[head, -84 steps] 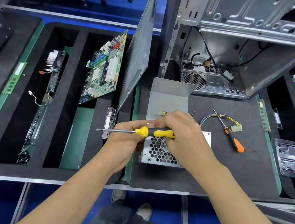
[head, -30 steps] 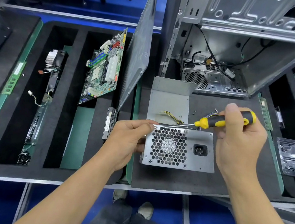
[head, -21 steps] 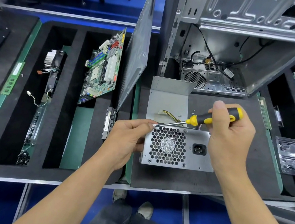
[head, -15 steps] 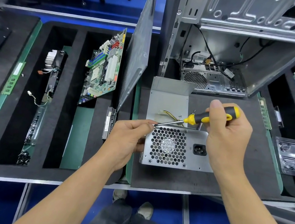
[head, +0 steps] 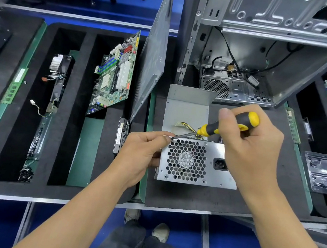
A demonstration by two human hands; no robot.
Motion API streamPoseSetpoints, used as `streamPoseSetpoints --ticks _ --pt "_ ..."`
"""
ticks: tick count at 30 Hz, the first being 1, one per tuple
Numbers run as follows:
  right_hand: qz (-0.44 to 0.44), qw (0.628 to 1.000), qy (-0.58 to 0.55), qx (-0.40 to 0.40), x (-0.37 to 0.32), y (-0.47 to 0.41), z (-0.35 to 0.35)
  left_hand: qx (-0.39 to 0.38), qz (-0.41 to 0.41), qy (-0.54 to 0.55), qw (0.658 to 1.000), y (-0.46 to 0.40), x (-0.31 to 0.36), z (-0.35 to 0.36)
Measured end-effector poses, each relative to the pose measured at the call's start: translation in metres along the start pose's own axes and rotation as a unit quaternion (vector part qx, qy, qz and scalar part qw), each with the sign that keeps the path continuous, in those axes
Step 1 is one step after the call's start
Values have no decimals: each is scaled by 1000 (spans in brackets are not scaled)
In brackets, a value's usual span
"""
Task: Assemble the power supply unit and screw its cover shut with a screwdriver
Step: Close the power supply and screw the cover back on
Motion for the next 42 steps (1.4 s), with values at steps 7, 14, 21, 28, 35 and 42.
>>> streamPoseSetpoints --ticks 7,14,21,28,35,42 --pt "-55 987 96 -113 -30 -12 9 4 8 -1 1000 -2 -1 1" --pt "-77 914 233 -323 -62 -27 19 1 24 -10 1000 -5 -5 -1" --pt "-89 817 411 -395 -84 -47 32 -40 25 18 999 -3 -13 -5" --pt "-48 800 377 -465 -90 -58 36 -34 35 21 999 -3 -16 -3" --pt "-58 777 469 -415 -82 -56 39 -30 35 19 999 -3 -15 -3" --pt "-76 779 461 -419 -81 -46 29 -40 17 37 998 -1 -14 -2"
Point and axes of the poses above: each hand's wrist, its own y-axis away from the middle knuckle, its own z-axis out of the palm, x = y × z, the point moved 2 cm from there along -y, towards the middle knuckle, and after that the axes turned 13 degrees about -y, right-handed, at the moved point
